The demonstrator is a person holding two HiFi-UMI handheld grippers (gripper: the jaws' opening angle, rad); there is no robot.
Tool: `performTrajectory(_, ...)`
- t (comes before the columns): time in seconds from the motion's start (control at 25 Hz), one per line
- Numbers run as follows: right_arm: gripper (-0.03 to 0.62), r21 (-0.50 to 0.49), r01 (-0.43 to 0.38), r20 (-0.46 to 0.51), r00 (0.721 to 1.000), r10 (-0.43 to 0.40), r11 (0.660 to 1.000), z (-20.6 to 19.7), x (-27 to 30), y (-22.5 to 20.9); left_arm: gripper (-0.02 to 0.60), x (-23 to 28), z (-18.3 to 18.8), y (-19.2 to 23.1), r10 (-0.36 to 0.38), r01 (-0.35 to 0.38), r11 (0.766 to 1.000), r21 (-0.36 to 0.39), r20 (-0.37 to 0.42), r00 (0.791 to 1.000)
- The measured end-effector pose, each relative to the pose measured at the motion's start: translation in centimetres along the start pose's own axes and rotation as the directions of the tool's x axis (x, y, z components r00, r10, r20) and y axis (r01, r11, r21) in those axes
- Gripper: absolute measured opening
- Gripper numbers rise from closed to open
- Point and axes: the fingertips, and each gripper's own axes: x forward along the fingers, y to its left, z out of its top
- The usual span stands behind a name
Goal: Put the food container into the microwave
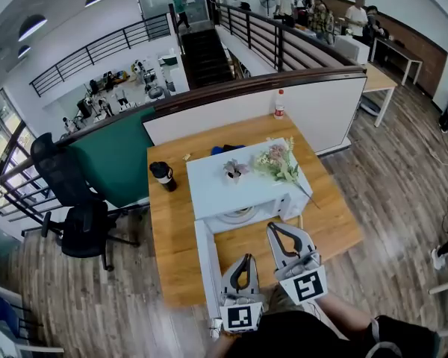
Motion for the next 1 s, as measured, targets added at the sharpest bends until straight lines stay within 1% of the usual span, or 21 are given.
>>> performTrajectory(0.12, 0.005, -0.017, -0.008, 0.002, 1.0, 0.008, 1.0, 0.2, -0.6, 0.3, 0.028, -0.4, 0.2, -0.3, 0.007, -0.007, 1.0, 0.012, -0.008, 1.0)
performTrajectory(0.16, 0.005, -0.026, -0.011, -0.028, 1.0, 0.01, 1.0, -0.3, -0.8, 0.2, 0.028, -0.3, 0.3, -0.3, 0.01, -0.01, 1.0, 0.021, -0.013, 1.0)
performTrajectory(0.2, 0.005, -0.031, -0.01, -0.089, 0.996, 0.007, 0.999, -1.3, -1.0, -0.1, 0.028, 0.1, 0.4, -0.2, 0.015, -0.014, 0.999, 0.034, -0.015, 1.0)
performTrajectory(0.24, 0.005, -0.033, -0.006, -0.159, 0.987, 0.001, 0.999, -2.6, -1.2, -0.5, 0.028, 0.5, 0.7, -0.1, 0.024, -0.023, 0.999, 0.048, -0.013, 1.0)
performTrajectory(0.28, 0.005, -0.038, 0.0, -0.194, 0.981, -0.007, 0.999, -3.2, -1.3, -0.8, 0.028, 0.8, 1.0, 0.1, 0.037, -0.037, 0.998, 0.058, -0.007, 0.999)
performTrajectory(0.32, 0.005, -0.047, 0.005, -0.174, 0.985, -0.014, 0.999, -2.9, -1.1, -0.8, 0.028, 0.8, 1.4, 0.3, 0.055, -0.055, 0.996, 0.065, 0.003, 0.999)
performTrajectory(0.4, 0.005, -0.046, 0.022, -0.092, 0.995, -0.027, 0.999, -1.6, -0.9, -0.4, 0.028, 0.1, 2.3, 0.7, 0.089, -0.092, 0.993, 0.078, 0.034, 0.995)
performTrajectory(0.44, 0.005, -0.034, 0.03, -0.084, 0.996, -0.033, 0.999, -1.6, -1.1, -0.1, 0.028, -0.2, 2.5, 0.8, 0.102, -0.105, 0.991, 0.083, 0.045, 0.994)
performTrajectory(0.56, 0.005, -0.018, 0.025, -0.119, 0.993, -0.027, 1.0, -2.6, -2.0, 1.0, 0.028, -0.8, 2.2, 1.1, 0.131, -0.134, 0.988, 0.082, 0.039, 0.991)
performTrajectory(0.72, 0.005, 0.0, -0.023, -0.168, 0.985, 0.023, 1.0, -3.8, -2.9, 2.5, 0.028, -1.6, 1.6, 1.3, 0.169, -0.169, 0.983, 0.076, 0.003, 0.986)
performTrajectory(0.8, 0.005, 0.033, -0.019, -0.192, 0.981, 0.025, 0.999, -4.3, -3.5, 2.5, 0.028, -1.4, 1.6, 1.0, 0.165, -0.164, 0.982, 0.089, -0.003, 0.986)
performTrajectory(0.88, 0.005, 0.06, 0.004, -0.214, 0.977, 0.009, 0.998, -4.7, -4.2, 2.1, 0.028, -0.9, 2.0, 0.5, 0.146, -0.147, 0.983, 0.108, 0.016, 0.989)
performTrajectory(1.0, 0.004, 0.055, 0.005, -0.218, 0.976, 0.007, 0.998, -4.9, -5.2, 2.2, 0.028, -0.8, 1.9, -0.3, 0.13, -0.132, 0.986, 0.099, 0.023, 0.991)
